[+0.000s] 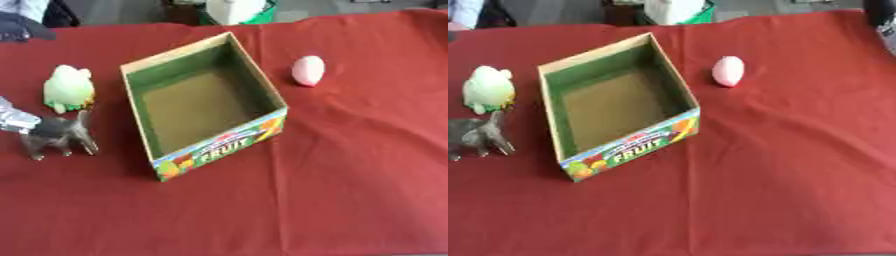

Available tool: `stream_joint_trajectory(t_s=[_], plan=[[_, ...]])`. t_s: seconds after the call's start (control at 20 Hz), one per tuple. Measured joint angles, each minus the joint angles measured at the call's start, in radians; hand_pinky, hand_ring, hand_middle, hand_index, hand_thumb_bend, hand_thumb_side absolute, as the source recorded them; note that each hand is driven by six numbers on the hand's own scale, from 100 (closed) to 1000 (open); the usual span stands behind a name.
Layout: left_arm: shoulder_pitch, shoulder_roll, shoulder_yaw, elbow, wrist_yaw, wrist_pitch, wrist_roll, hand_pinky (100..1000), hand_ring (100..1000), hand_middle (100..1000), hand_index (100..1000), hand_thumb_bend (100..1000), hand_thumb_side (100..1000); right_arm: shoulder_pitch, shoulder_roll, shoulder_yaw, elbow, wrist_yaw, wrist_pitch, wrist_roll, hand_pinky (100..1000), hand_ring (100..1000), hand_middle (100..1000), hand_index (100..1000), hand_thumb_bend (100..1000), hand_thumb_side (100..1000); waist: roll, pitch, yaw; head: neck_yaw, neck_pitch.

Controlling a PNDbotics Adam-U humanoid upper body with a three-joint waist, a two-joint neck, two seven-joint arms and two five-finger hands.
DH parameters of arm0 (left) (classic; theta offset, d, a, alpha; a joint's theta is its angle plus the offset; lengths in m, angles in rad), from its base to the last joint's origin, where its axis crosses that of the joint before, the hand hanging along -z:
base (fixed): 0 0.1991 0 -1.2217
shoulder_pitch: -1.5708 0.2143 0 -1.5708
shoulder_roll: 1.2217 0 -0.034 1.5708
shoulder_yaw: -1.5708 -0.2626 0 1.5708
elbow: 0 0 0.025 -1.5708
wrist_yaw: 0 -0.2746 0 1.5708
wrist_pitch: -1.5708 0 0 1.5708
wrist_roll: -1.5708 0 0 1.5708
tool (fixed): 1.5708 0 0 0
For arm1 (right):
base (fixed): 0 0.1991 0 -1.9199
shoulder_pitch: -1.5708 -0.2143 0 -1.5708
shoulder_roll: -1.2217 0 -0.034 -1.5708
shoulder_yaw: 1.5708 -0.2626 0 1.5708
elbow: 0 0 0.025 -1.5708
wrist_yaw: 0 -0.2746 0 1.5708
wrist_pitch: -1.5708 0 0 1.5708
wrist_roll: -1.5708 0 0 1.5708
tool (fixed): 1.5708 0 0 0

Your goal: Pick up objects on the table and place them in the box.

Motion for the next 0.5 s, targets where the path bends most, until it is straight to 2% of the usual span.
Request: stream_joint_trajectory(t_s=[0.15, 0.45, 0.5], plan=[[0.009, 0.01, -0.023, 0.0, -0.025, 0.017, 0.0, 915, 877, 923, 1000, 835, 694, -0.001, 0.0, 0.001, 0.0, 0.0, 0.001, 0.0, 692, 858, 851, 896, 292, 1000, 0.0, 0.0, 0.0, 0.009, -0.006], [0.024, 0.023, -0.072, 0.032, -0.027, 0.048, 0.003, 908, 890, 948, 1000, 778, 670, -0.008, 0.003, 0.003, 0.0, 0.0, 0.003, 0.003, 692, 855, 848, 895, 294, 1000, -0.001, 0.001, -0.002, 0.016, -0.018], [0.026, 0.023, -0.078, 0.043, -0.025, 0.054, 0.004, 904, 889, 944, 1000, 752, 634, -0.008, 0.003, 0.004, 0.0, 0.0, 0.003, 0.003, 692, 854, 847, 895, 293, 1000, -0.002, 0.001, -0.003, 0.016, -0.018]])
